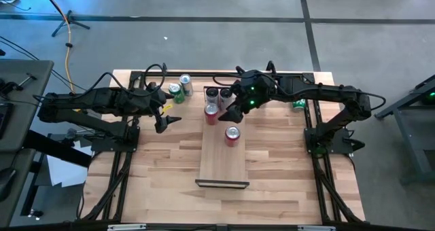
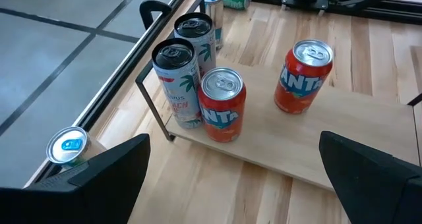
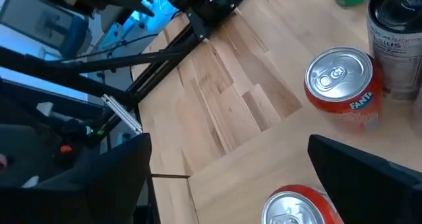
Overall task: Place canned beverage on shelf
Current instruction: Put the left red soda can, aligned with the other red soda can on the shelf
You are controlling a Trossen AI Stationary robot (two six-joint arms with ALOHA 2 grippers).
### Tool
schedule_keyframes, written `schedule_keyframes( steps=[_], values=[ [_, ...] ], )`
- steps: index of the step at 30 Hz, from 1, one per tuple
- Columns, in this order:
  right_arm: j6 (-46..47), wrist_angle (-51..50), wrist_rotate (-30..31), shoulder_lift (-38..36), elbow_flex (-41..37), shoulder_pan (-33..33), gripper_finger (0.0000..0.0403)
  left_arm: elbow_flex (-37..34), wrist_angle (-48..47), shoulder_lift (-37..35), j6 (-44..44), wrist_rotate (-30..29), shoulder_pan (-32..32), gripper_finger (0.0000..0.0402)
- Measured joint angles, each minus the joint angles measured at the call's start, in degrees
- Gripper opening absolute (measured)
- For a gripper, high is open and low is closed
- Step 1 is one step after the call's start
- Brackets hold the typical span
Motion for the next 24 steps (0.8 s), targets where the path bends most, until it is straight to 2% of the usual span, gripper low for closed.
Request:
schedule_keyframes(
  steps=[8, 13, 21, 24],
  values=[
    [-0.2, 0.0, 4.6, 0.0, 0.0, -0.3, 0.0394, 0.0, 0.0, 0.0, -6.1, 0.0, 0.0, 0.0397],
    [-6.8, -1.6, 5.2, -0.1, 0.0, -0.4, 0.0394, 0.0, 0.0, 0.0, -11.2, 0.0, 0.0, 0.0397],
    [-21.3, -16.5, 5.2, -2.3, -0.3, 0.7, 0.0394, 0.0, 0.0, 0.0, -17.5, 0.0, 0.0, 0.0397],
    [-24.0, -17.3, 5.4, -5.5, -2.9, 1.9, 0.0394, 0.0, 0.8, 0.0, -18.2, 0.0, 0.0, 0.0397]
  ],
)
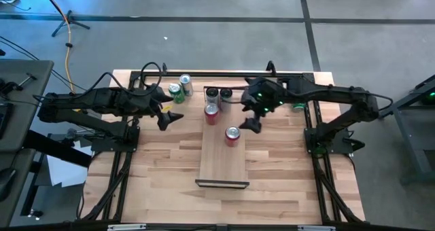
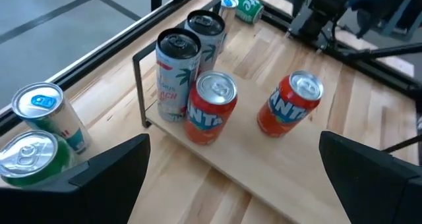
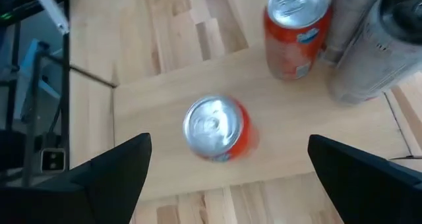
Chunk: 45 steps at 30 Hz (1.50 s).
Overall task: Place canned beverage on shelf
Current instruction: Put the left red soda can, aligned with the other red soda can on the shelf
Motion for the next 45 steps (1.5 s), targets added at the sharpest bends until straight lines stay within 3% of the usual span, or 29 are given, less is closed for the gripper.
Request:
schedule_keyframes(
  steps=[4, 9, 12, 16, 22, 27, 31, 36, 41, 45],
  values=[
    [2.5, 3.9, 0.8, -6.5, -7.5, 2.6, 0.0394, 0.0, 1.7, 0.0, -1.8, -0.5, 0.0, 0.0397],
    [15.3, 16.3, 1.7, -13.6, -18.8, 9.8, 0.0393, 0.0, 3.0, 0.0, -1.4, -0.7, 0.0, 0.0397],
    [21.8, 27.9, 3.0, -14.5, -23.4, 15.6, 0.0383, 0.0, 3.1, 0.0, -1.3, -1.0, 0.0, 0.0397],
    [22.9, 39.4, 9.3, -12.3, -25.9, 22.1, 0.0349, 0.0, 3.2, 0.0, -1.2, -1.8, 0.0, 0.0397],
    [18.1, 40.4, 18.6, -6.1, -25.1, 26.4, 0.0251, 0.0, 3.2, 0.0, -1.4, 1.0, 0.0, 0.0397],
    [23.2, 40.8, 24.8, -1.4, -25.0, 27.3, 0.0120, 0.0, 3.1, 0.0, -1.3, 2.6, 0.0, 0.0397],
    [24.2, 42.9, 25.9, 1.4, -25.0, 28.4, 0.0016, 0.0, 3.1, 0.0, -1.3, 2.6, 0.0, 0.0397],
    [24.4, 43.2, 26.5, 2.5, -25.4, 30.0, 0.0026, 0.0, 3.0, 0.0, -1.2, 2.6, 0.0, 0.0397],
    [25.7, 43.7, 29.2, 2.3, -29.1, 31.2, 0.0004, 0.0, 3.0, 0.0, -1.2, 2.6, 0.0, 0.0397],
    [27.6, 54.5, 29.2, 2.3, -36.0, 31.2, 0.0004, 0.0, 3.0, 0.0, -1.2, 2.6, -0.1, 0.0397]
  ],
)
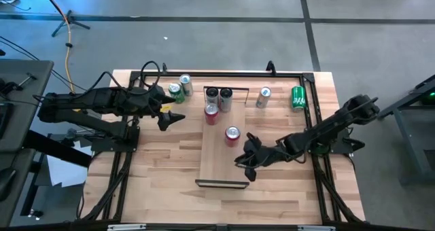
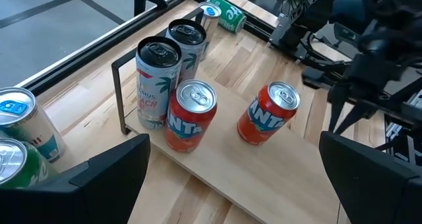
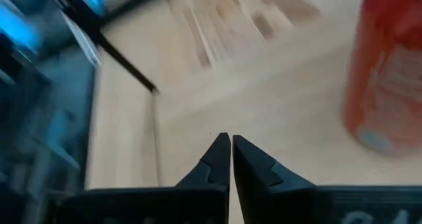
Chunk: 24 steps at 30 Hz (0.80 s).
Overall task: Place canned beverage on shelf
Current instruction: Put the left red soda can, aligned with the other red soda can on the shelf
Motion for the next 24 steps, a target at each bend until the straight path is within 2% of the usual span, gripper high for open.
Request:
schedule_keyframes(
  steps=[3, 6, 10, 13, 16, 22, 24],
  values=[
    [0.0, 13.9, -0.1, 0.0, -4.9, -1.2, 0.0002, 0.0, 0.0, 0.0, 0.0, 0.0, 0.0, 0.0397],
    [-0.8, 20.5, -0.8, 0.0, -7.7, -2.5, 0.0001, 0.0, 0.0, 0.0, 0.0, 0.0, 0.0, 0.0397],
    [-2.2, 19.7, -5.2, 0.0, -8.0, -4.0, 0.0000, 0.0, 0.0, 0.0, 0.0, 0.0, 0.0, 0.0397],
    [0.4, 18.9, -5.4, 0.0, -8.1, -4.6, 0.0000, 0.0, 0.0, 0.2, 0.0, 0.0, 0.0, 0.0397],
    [8.3, 17.8, -5.1, 0.0, -8.1, -5.0, 0.0000, 0.0, 0.0, 0.3, 0.0, 0.0, 0.0, 0.0397],
    [37.1, 13.9, -4.0, 0.0, -8.1, -5.0, 0.0000, 0.0, 0.0, 0.4, 0.0, 0.0, 0.0, 0.0397],
    [41.8, 13.9, -3.5, 0.0, -8.1, -5.0, 0.0000, 0.0, 0.0, 0.4, 0.0, -0.2, 0.0, 0.0397]
  ],
)
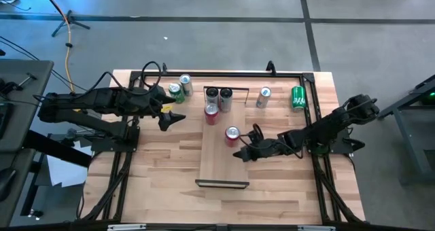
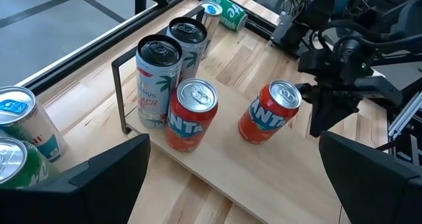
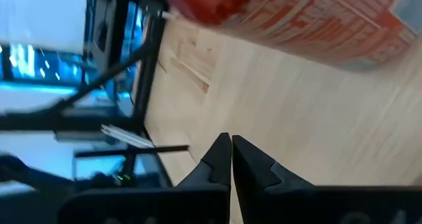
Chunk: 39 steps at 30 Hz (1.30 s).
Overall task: Place canned beverage on shelf
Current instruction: Put the left red soda can, aligned with the other red soda can on the shelf
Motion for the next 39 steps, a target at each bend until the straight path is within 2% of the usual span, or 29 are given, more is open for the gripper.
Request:
schedule_keyframes(
  steps=[4, 18, 27, 39],
  values=[
    [7.3, 0.3, 2.1, 0.0, 0.0, 0.0, 0.0000, 0.0, 0.0, 0.0, 0.0, -1.0, 0.0, 0.0397],
    [10.4, -0.5, 7.5, 0.2, 0.0, -0.3, 0.0000, 0.0, 0.0, 0.0, 0.0, -1.2, 0.0, 0.0397],
    [9.9, -0.5, 6.8, 0.2, 0.0, -4.2, 0.0000, 0.0, 0.0, 0.0, 0.0, -1.2, 0.0, 0.0397],
    [5.0, -0.5, 3.8, 0.2, 0.0, -10.5, 0.0000, 0.0, 0.0, 0.0, 0.0, -1.9, 0.0, 0.0397]
  ],
)
